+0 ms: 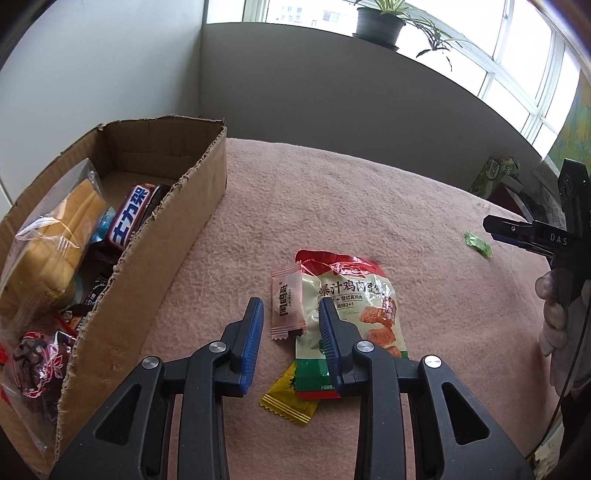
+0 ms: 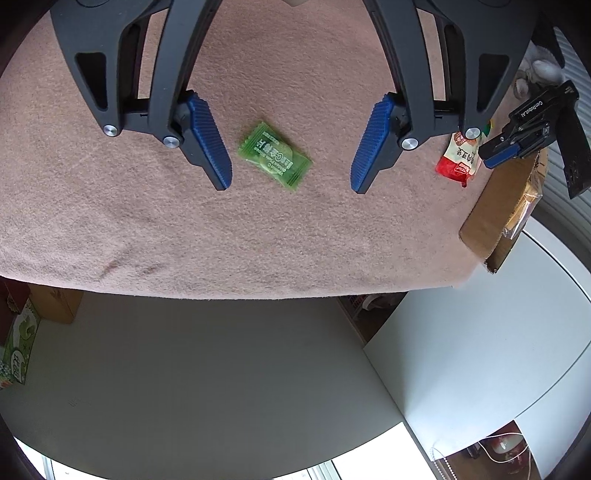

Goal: Organize snacks
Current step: 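Move the left tool to the white wrapped candy while the right moves to the green candy, then close the left tool on the white candy while the right closes on the green candy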

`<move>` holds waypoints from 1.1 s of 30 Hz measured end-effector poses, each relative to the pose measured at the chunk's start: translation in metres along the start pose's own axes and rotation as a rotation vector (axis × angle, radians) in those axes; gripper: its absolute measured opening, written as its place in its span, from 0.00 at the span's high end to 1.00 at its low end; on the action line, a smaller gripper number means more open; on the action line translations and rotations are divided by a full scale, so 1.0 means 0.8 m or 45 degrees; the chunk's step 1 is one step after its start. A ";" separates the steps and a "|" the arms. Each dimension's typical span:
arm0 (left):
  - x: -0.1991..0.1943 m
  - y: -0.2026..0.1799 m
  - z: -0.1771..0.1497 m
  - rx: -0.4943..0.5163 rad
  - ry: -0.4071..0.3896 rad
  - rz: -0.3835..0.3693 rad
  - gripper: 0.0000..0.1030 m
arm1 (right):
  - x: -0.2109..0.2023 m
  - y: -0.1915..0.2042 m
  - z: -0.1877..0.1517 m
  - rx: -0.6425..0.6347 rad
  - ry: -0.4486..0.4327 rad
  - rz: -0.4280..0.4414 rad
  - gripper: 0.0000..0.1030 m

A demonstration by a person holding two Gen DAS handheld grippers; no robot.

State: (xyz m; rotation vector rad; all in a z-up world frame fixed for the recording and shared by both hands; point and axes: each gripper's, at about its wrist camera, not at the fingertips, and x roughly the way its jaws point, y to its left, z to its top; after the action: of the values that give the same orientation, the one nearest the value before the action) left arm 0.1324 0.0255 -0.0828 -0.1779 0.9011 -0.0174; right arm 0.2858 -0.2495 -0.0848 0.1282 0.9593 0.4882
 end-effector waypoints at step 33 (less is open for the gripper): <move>0.009 -0.001 0.005 -0.013 -0.009 0.049 0.92 | 0.006 0.053 -0.048 -0.298 0.059 -0.284 0.76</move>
State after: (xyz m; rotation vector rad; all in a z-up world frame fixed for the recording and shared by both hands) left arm 0.1398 0.0248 -0.0859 -0.1697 0.8975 0.0232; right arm 0.2425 -0.2136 -0.0971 -0.2001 0.9417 0.3947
